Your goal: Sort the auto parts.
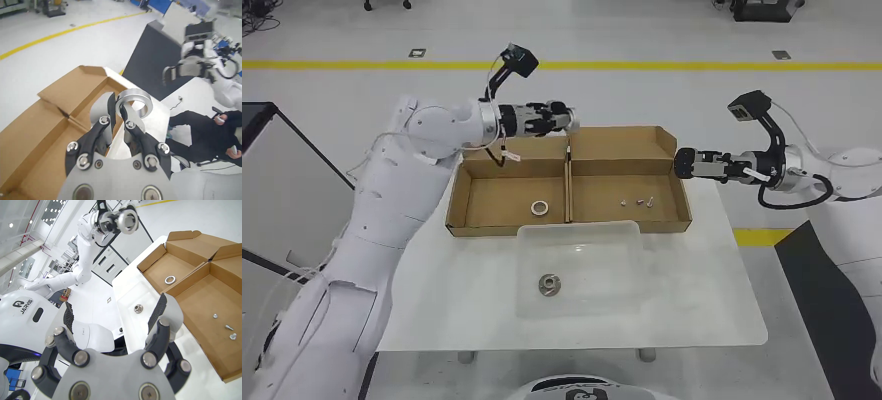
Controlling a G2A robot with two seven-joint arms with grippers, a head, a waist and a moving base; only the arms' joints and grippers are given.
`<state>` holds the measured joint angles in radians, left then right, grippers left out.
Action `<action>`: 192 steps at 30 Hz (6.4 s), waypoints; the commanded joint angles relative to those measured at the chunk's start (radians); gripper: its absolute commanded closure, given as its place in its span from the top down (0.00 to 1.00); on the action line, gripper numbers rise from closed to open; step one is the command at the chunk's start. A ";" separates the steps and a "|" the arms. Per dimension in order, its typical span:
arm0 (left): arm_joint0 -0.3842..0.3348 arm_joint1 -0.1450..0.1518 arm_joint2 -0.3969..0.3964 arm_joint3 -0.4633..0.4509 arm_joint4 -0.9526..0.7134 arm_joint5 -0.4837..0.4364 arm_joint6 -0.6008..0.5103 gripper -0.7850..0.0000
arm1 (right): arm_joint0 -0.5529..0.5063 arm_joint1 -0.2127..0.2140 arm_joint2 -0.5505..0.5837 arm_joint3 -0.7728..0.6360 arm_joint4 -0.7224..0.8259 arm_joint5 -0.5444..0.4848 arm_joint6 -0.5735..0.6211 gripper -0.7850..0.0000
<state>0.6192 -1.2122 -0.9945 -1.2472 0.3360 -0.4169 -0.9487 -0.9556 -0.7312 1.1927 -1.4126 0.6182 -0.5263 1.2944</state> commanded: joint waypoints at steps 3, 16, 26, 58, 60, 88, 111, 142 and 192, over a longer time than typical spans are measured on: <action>-0.013 -0.005 0.050 0.072 0.089 0.016 -0.033 0.00 | 0.000 0.000 0.000 0.000 0.000 0.000 0.000 1.00; -0.054 -0.023 0.187 0.181 0.287 0.027 -0.161 0.00 | 0.000 0.000 0.000 0.000 0.000 0.000 0.000 1.00; -0.183 -0.116 0.377 0.405 0.423 -0.037 -0.081 0.00 | 0.000 0.000 0.000 0.000 0.000 0.000 0.000 1.00; -0.226 -0.326 0.589 0.946 0.660 -0.123 0.106 0.00 | 0.000 0.000 0.000 0.000 0.000 0.000 0.000 1.00; -0.225 -0.330 0.588 0.956 0.661 -0.128 0.110 0.00 | 0.000 0.000 0.000 0.000 0.000 0.000 0.000 1.00; -0.334 -0.334 0.518 0.957 0.603 -0.295 0.242 1.00 | 0.000 0.000 0.000 0.000 0.000 0.000 0.000 1.00; -0.094 -0.075 0.278 0.038 0.309 -0.258 -0.197 1.00 | 0.000 0.000 0.000 0.000 0.000 0.000 0.000 1.00; 0.110 0.077 0.255 -0.481 0.298 -0.047 -0.407 1.00 | 0.000 0.000 0.000 0.000 0.000 0.000 0.000 1.00; -0.126 0.148 0.825 -0.452 0.189 0.011 -0.465 0.61 | 0.000 0.000 0.000 0.000 0.000 0.000 0.000 1.00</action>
<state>0.4866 -1.0620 -0.1693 -1.7051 0.5239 -0.4053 -1.4148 -0.9556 -0.7312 1.1927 -1.4126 0.6181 -0.5263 1.2944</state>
